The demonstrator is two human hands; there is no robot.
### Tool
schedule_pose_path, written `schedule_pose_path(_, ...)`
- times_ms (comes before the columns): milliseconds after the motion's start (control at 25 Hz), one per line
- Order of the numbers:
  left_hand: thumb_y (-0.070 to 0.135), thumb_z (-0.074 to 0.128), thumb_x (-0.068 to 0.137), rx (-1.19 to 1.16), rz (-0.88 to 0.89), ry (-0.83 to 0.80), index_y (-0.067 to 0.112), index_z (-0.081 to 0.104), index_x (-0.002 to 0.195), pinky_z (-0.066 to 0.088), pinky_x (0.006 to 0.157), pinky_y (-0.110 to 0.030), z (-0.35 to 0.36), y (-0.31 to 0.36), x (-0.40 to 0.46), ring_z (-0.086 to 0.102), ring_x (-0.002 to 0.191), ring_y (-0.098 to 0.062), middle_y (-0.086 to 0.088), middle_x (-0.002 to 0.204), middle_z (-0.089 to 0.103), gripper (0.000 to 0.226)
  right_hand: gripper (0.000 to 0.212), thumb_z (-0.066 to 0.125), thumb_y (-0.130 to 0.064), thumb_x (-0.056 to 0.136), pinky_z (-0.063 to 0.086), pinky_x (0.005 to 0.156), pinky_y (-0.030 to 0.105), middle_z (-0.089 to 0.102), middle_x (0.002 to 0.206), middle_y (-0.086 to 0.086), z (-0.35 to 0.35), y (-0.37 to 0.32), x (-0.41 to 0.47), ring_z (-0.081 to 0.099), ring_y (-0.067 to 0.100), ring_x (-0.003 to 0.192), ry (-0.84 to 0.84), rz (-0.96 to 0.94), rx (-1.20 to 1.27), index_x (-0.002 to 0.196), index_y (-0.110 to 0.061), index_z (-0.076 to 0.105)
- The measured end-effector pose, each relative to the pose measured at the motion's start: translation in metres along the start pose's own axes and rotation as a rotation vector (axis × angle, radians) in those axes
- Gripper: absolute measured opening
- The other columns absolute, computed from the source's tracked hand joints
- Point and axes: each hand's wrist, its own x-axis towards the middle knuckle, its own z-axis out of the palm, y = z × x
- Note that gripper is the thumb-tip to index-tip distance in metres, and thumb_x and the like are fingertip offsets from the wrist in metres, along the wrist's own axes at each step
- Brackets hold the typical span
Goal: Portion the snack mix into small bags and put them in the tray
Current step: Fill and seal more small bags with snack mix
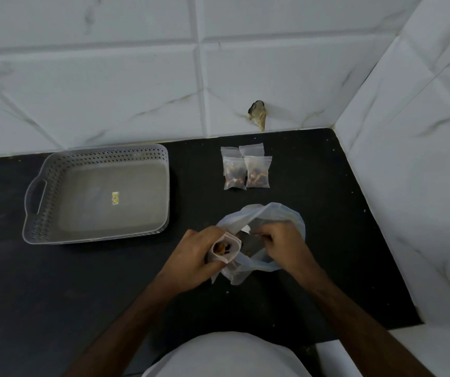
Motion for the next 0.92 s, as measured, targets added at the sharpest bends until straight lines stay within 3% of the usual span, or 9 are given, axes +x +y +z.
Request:
schedule_pose_path(80, 0.026, 0.070, 0.093, 0.048, -0.010, -0.020, 0.027, 0.061, 0.107, 0.046, 0.083, -0.029, 0.002, -0.002, -0.003, 0.059, 0.090, -0.004, 0.016, 0.102, 0.059, 0.016, 0.031, 0.057, -0.005, 0.093, 0.052, 0.090, 0.040, 0.073, 0.105, 0.005, 0.005, -0.004, -0.002, 0.066, 0.026, 0.099, 0.122, -0.141, -0.053, 0.114, -0.020, 0.075)
schedule_pose_path(160, 0.024, 0.070, 0.092, 0.000, -0.056, 0.012, 0.027, 0.059, 0.104, 0.047, 0.081, -0.029, 0.000, -0.002, -0.005, 0.058, 0.090, -0.006, 0.015, 0.101, 0.058, 0.017, 0.030, 0.059, -0.008, 0.091, 0.051, 0.090, 0.042, 0.072, 0.105, 0.004, 0.005, -0.007, 0.005, 0.065, 0.026, 0.101, 0.146, -0.151, -0.239, 0.112, -0.024, 0.074)
schedule_pose_path(280, 0.023, 0.070, 0.090, -0.028, -0.076, 0.069, 0.028, 0.058, 0.105, 0.049, 0.079, -0.031, -0.005, -0.004, -0.004, 0.059, 0.090, -0.010, 0.012, 0.101, 0.057, 0.019, 0.033, 0.057, -0.020, 0.099, 0.040, 0.108, 0.040, 0.061, 0.130, 0.006, -0.009, -0.018, 0.028, 0.055, 0.025, 0.122, -0.179, 0.259, -0.380, 0.132, -0.018, 0.059)
schedule_pose_path(320, 0.024, 0.070, 0.090, -0.032, -0.069, 0.072, 0.027, 0.058, 0.105, 0.050, 0.079, -0.031, -0.007, -0.004, -0.002, 0.059, 0.091, -0.011, 0.012, 0.102, 0.057, 0.020, 0.034, 0.055, -0.021, 0.100, 0.038, 0.111, 0.039, 0.058, 0.133, 0.007, -0.010, -0.019, 0.029, 0.052, 0.024, 0.126, -0.216, 0.324, -0.374, 0.133, -0.015, 0.055)
schedule_pose_path(440, 0.022, 0.071, 0.090, -0.041, -0.031, 0.063, 0.029, 0.057, 0.105, 0.051, 0.078, -0.032, -0.009, 0.001, 0.004, 0.059, 0.090, -0.011, 0.012, 0.101, 0.057, 0.022, 0.026, 0.059, -0.029, 0.094, 0.040, 0.105, 0.042, 0.064, 0.120, -0.001, 0.005, -0.010, 0.013, 0.056, 0.022, 0.117, 0.232, 0.082, -0.508, 0.120, -0.027, 0.065)
schedule_pose_path(600, 0.014, 0.072, 0.090, -0.083, -0.054, 0.076, 0.025, 0.060, 0.102, 0.051, 0.073, -0.033, -0.008, 0.002, 0.006, 0.059, 0.085, -0.014, 0.009, 0.098, 0.058, 0.020, 0.032, 0.062, -0.048, 0.088, 0.029, 0.113, 0.051, 0.060, 0.126, -0.002, 0.013, -0.010, 0.021, 0.048, 0.025, 0.127, 0.148, 0.169, -0.405, 0.116, -0.034, 0.066)
schedule_pose_path(800, 0.018, 0.070, 0.091, -0.102, -0.021, 0.095, 0.026, 0.058, 0.098, 0.044, 0.073, -0.017, -0.011, 0.005, 0.004, 0.058, 0.083, -0.010, 0.013, 0.094, 0.056, 0.016, 0.022, 0.062, -0.040, 0.092, 0.026, 0.115, 0.047, 0.065, 0.122, -0.007, 0.003, -0.004, 0.016, 0.049, 0.020, 0.126, 0.131, 0.142, -0.318, 0.112, -0.039, 0.070)
schedule_pose_path(920, 0.025, 0.066, 0.091, -0.106, -0.007, 0.095, 0.018, 0.061, 0.099, 0.049, 0.072, -0.025, -0.010, 0.008, 0.003, 0.058, 0.085, -0.012, 0.007, 0.097, 0.057, 0.012, 0.025, 0.062, -0.036, 0.093, 0.029, 0.111, 0.040, 0.063, 0.122, -0.007, 0.003, -0.010, 0.017, 0.052, 0.018, 0.122, 0.200, 0.133, -0.353, 0.117, -0.033, 0.069)
